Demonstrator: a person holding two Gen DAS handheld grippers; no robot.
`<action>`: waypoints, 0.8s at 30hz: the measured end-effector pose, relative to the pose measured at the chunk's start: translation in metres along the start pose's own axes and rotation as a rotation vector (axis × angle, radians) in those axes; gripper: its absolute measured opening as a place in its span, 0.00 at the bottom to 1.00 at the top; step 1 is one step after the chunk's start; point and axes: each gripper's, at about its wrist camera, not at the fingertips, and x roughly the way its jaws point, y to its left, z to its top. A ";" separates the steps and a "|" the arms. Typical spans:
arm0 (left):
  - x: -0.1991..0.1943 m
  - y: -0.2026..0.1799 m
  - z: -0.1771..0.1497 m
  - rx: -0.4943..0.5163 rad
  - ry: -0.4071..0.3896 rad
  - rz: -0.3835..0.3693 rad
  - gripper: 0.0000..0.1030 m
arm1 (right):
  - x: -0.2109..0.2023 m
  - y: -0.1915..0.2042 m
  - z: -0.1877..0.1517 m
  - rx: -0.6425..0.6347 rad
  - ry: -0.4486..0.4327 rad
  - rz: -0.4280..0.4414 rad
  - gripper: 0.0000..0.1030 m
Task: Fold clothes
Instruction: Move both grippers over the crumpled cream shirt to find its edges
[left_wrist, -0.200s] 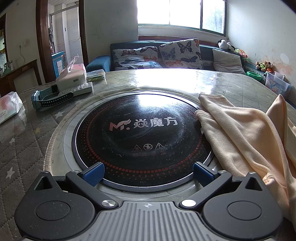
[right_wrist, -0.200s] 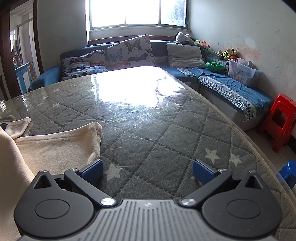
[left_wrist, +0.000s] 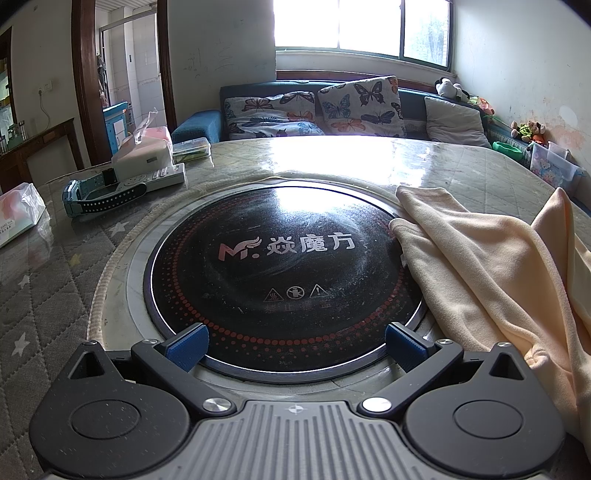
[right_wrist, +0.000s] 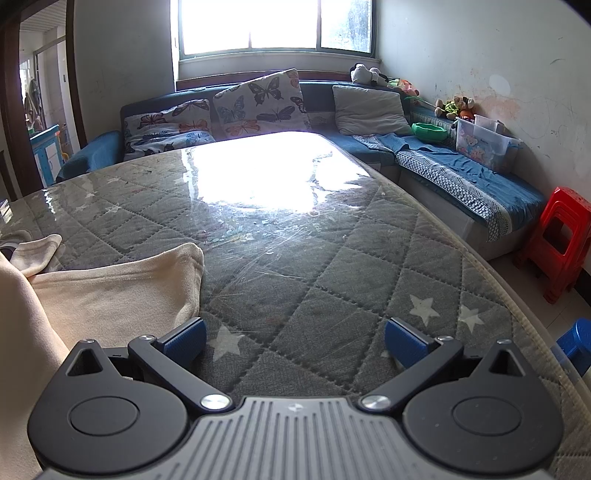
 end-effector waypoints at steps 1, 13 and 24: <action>-0.001 -0.001 0.000 -0.002 0.004 0.003 1.00 | -0.001 0.000 0.000 -0.004 0.001 0.002 1.00; -0.035 -0.021 -0.015 0.008 0.029 0.025 1.00 | -0.050 0.009 -0.010 -0.147 0.014 0.085 1.00; -0.072 -0.056 -0.040 0.080 0.066 -0.043 1.00 | -0.118 0.025 -0.055 -0.274 -0.005 0.208 1.00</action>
